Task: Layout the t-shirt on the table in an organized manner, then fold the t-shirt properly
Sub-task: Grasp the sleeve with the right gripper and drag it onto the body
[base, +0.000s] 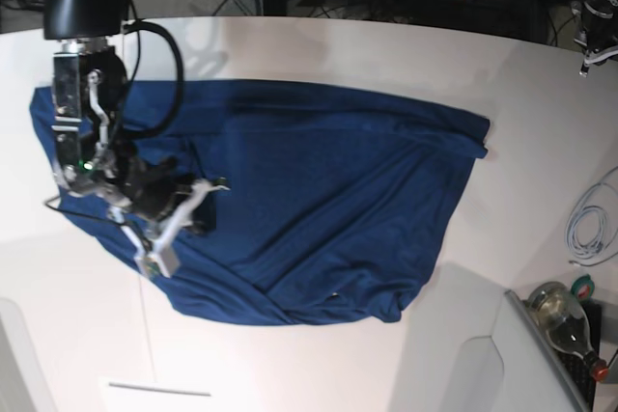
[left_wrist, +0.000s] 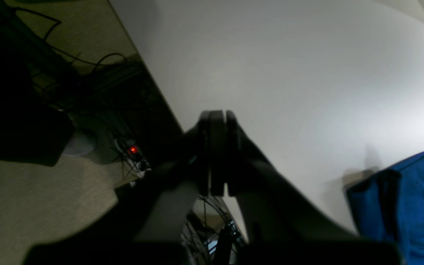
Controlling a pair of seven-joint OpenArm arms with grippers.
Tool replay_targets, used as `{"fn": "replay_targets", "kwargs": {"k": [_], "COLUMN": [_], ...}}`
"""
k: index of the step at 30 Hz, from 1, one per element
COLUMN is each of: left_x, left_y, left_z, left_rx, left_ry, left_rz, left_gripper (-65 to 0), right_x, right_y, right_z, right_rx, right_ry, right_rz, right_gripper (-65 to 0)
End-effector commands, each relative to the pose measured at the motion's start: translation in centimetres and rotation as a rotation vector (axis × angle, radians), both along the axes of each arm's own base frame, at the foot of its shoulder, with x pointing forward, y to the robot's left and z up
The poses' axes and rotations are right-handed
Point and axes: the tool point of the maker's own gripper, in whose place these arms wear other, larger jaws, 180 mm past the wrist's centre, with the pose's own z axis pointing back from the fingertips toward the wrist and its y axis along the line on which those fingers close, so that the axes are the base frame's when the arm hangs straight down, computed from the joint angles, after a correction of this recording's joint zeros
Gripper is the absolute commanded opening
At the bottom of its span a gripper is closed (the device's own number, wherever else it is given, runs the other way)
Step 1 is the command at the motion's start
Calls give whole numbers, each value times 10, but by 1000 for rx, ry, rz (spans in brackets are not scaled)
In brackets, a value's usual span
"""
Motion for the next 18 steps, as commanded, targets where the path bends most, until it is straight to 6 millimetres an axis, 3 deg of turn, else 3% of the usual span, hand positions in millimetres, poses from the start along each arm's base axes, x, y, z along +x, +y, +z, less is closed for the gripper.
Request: {"fn": "replay_targets", "kwargs": {"k": [1,10,18], "left_x": [3,3,3], "left_y": [10,10,10], "left_z": [14,14,14], "left_rx": [47,47,47], "left_ry": [-19,-19,-18], "left_rz": [-4,-4,-4], "left_gripper": [-650,-650,-650], "right_x": [10,-9,-26], "right_y": [10,73,131], "right_z": [16,12,21], "right_rx": [17,30,78], "right_ry": [-52,-20,-15], "right_rz": [17,134,231], "right_gripper": [-650,-650,-650]}}
